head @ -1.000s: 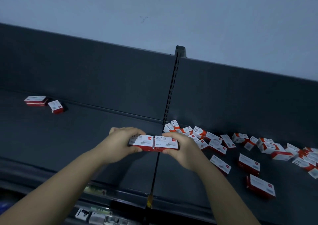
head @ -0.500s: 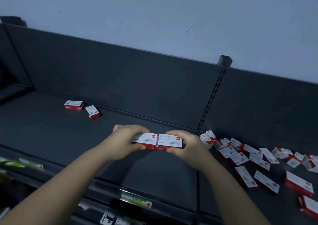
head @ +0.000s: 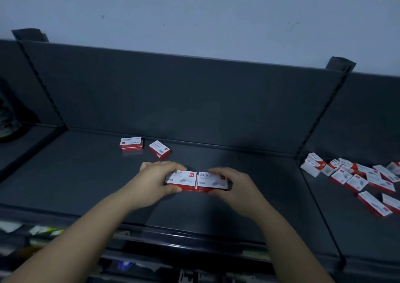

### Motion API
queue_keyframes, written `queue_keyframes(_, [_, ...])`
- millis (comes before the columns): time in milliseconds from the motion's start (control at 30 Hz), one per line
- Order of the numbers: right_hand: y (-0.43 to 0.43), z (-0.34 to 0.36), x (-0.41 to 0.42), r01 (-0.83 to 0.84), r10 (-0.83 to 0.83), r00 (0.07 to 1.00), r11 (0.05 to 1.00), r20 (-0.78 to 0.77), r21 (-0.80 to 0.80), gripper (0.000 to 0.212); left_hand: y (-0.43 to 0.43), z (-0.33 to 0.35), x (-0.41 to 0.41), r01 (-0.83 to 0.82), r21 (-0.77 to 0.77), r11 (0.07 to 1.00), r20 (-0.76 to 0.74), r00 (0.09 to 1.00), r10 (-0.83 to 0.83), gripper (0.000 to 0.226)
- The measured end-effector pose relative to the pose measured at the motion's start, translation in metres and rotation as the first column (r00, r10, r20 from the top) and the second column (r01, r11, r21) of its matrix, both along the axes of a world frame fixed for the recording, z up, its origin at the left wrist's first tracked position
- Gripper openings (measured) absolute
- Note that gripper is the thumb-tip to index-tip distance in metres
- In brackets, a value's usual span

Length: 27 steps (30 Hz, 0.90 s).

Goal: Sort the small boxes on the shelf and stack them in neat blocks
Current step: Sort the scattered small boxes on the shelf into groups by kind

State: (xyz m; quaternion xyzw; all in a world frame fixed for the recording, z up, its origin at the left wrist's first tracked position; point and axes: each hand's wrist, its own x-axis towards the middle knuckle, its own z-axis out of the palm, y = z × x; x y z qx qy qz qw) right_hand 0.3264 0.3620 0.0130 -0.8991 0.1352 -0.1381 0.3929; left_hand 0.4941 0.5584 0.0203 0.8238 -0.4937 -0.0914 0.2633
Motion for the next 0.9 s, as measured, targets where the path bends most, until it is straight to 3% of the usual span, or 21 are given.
queue_keyframes(667, [0.021,-0.008,0.059,-0.004,-0.003,0.996,0.997,-0.089,-0.071,0.056,0.017,-0.023,0.055,-0.051,-0.014,0.999,-0.022,0.998,0.051,0.040])
queue_keyframes(900, [0.057,-0.017,0.097,0.083,-0.092,0.989,0.993,-0.113,-0.081,0.051,0.037,-0.028,0.106,0.006,0.010,1.000,0.018,1.000,-0.006,0.040])
